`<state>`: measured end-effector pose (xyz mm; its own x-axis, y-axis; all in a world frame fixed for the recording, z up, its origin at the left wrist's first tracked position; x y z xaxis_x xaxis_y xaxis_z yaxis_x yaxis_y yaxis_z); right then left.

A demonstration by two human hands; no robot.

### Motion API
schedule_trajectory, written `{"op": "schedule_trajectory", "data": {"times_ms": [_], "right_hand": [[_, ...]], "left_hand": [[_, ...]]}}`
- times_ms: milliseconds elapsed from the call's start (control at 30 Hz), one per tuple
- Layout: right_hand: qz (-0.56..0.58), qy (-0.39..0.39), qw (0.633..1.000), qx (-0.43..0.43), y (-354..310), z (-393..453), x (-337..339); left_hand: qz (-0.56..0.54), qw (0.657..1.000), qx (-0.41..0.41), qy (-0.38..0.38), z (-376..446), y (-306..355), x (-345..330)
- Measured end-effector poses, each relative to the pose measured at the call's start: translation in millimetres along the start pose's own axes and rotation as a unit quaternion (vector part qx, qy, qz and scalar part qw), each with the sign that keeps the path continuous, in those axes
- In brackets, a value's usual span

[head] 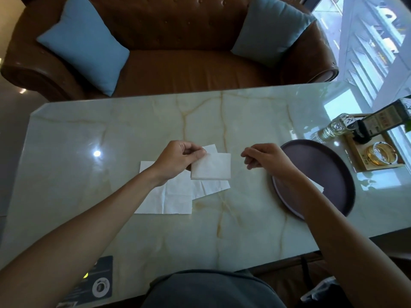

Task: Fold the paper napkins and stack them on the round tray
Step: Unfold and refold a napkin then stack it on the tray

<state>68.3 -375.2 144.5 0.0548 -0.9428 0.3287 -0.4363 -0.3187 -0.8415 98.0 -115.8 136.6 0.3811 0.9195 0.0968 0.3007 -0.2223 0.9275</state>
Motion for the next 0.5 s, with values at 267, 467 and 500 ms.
{"op": "schedule_trajectory", "data": {"times_ms": [267,467,500], "right_hand": [[0.268,-0.101,0.952,-0.106,63,-43,-22],[0.363,0.0,0.926,-0.103,108,-51,35],[0.366,0.014,0.924,-0.112,119,-52,47]], "left_hand": [[0.024,0.993,0.012,-0.117,15,11,-69],[-0.076,0.985,0.127,-0.089,42,-11,-150],[-0.084,0.981,0.153,-0.084,45,-19,-168]]}}
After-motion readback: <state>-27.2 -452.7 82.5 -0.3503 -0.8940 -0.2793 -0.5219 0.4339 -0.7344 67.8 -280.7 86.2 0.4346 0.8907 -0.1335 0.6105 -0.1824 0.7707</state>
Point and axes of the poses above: each hand's wrist, its own z-axis towards the middle knuckle, its own x-axis out of the back of the hand, y = z × x, the point moved 5 cm from there along z, towards the middle knuckle, and after that the axes turned 3 degrees about y, right-handed, at the moved point
